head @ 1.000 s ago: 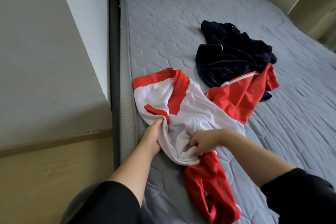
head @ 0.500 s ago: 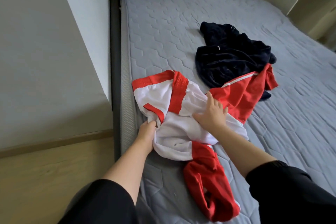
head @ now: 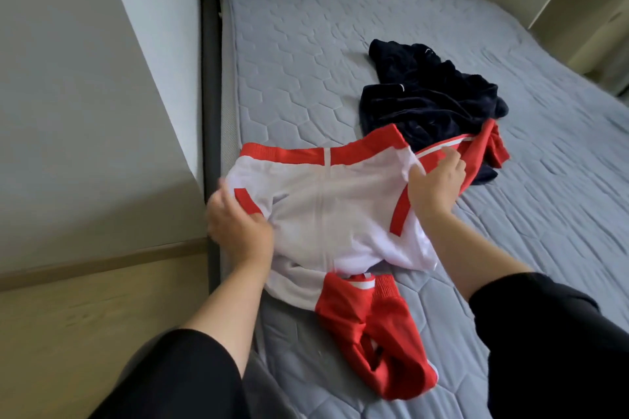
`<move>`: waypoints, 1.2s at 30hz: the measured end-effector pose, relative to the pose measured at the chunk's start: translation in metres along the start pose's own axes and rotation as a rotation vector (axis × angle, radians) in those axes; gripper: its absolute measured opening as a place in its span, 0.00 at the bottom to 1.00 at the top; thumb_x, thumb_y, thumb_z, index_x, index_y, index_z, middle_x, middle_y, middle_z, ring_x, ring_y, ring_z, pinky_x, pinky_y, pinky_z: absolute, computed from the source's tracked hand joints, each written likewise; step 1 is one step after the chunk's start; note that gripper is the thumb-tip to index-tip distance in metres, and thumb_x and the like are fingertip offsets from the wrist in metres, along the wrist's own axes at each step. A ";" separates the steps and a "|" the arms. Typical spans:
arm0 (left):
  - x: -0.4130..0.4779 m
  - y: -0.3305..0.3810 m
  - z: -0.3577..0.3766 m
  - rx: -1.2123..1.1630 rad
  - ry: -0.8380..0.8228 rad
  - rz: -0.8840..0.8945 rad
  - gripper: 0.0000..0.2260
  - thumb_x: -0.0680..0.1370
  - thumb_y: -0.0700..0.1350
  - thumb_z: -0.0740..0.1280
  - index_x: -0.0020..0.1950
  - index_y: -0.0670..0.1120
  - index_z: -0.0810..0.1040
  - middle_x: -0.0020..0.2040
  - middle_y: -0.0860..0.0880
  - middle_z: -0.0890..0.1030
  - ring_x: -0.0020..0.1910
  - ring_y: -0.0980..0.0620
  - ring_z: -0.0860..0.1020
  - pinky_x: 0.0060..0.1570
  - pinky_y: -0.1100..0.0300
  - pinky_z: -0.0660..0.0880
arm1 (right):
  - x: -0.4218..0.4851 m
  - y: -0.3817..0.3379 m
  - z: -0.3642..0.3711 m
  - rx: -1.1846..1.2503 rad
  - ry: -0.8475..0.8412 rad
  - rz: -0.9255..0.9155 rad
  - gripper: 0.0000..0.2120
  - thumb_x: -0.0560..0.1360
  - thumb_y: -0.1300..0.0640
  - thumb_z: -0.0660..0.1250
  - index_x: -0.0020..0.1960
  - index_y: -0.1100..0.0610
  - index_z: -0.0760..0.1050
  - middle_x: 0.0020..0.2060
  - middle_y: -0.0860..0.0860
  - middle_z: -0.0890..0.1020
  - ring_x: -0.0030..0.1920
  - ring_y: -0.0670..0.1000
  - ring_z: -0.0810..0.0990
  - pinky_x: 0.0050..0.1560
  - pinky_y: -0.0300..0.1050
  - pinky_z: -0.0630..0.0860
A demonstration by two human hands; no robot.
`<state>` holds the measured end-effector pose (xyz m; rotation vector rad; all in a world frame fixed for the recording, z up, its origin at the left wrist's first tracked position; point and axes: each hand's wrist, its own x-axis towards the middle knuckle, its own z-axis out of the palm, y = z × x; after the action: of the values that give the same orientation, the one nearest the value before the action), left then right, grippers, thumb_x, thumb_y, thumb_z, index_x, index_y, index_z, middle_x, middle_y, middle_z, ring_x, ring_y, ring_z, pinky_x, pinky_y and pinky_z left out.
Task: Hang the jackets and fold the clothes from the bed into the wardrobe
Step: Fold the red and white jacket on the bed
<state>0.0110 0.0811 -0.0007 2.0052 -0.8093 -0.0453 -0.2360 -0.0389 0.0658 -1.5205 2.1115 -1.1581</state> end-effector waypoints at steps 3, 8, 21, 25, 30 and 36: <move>-0.030 0.013 0.008 -0.058 -0.414 0.580 0.23 0.71 0.34 0.68 0.66 0.38 0.73 0.61 0.39 0.76 0.62 0.39 0.73 0.63 0.43 0.69 | -0.022 0.029 0.000 -0.051 -0.072 -0.018 0.09 0.75 0.52 0.64 0.40 0.56 0.72 0.35 0.49 0.76 0.38 0.53 0.74 0.40 0.49 0.70; -0.065 0.013 0.020 0.318 -0.972 0.694 0.38 0.73 0.66 0.63 0.77 0.51 0.56 0.75 0.51 0.60 0.73 0.50 0.59 0.72 0.50 0.57 | -0.066 0.068 0.004 -0.288 -0.538 0.218 0.20 0.78 0.50 0.54 0.33 0.59 0.70 0.30 0.57 0.77 0.36 0.59 0.78 0.36 0.44 0.72; -0.028 0.033 0.007 -0.686 -0.784 -0.702 0.12 0.80 0.52 0.62 0.49 0.45 0.79 0.49 0.43 0.83 0.50 0.44 0.80 0.54 0.51 0.77 | -0.067 0.042 0.008 0.748 -0.737 0.311 0.25 0.77 0.43 0.63 0.71 0.46 0.61 0.63 0.44 0.75 0.59 0.48 0.76 0.52 0.44 0.71; -0.015 0.026 0.004 -1.046 -0.574 -1.156 0.18 0.79 0.55 0.62 0.61 0.43 0.74 0.60 0.42 0.78 0.57 0.42 0.76 0.53 0.52 0.72 | -0.044 -0.014 0.008 0.971 -0.847 0.247 0.19 0.81 0.50 0.58 0.70 0.38 0.61 0.60 0.42 0.77 0.60 0.45 0.75 0.55 0.42 0.72; 0.004 0.007 -0.002 -0.763 -0.242 -1.166 0.17 0.79 0.48 0.62 0.66 0.44 0.72 0.56 0.45 0.78 0.56 0.42 0.75 0.55 0.51 0.72 | -0.047 -0.037 0.026 0.558 -0.585 0.216 0.13 0.78 0.60 0.59 0.60 0.47 0.72 0.46 0.47 0.75 0.44 0.47 0.74 0.44 0.41 0.69; -0.010 0.019 -0.002 -0.271 -0.224 0.237 0.22 0.74 0.46 0.64 0.67 0.42 0.72 0.65 0.43 0.74 0.65 0.45 0.71 0.67 0.52 0.67 | -0.085 -0.007 0.059 0.561 -0.712 0.820 0.05 0.76 0.57 0.66 0.45 0.58 0.73 0.32 0.54 0.72 0.32 0.51 0.73 0.35 0.43 0.73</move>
<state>-0.0058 0.0814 0.0128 1.6573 -1.1164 -0.2336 -0.1603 0.0100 0.0155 -0.5571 1.4697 -0.6554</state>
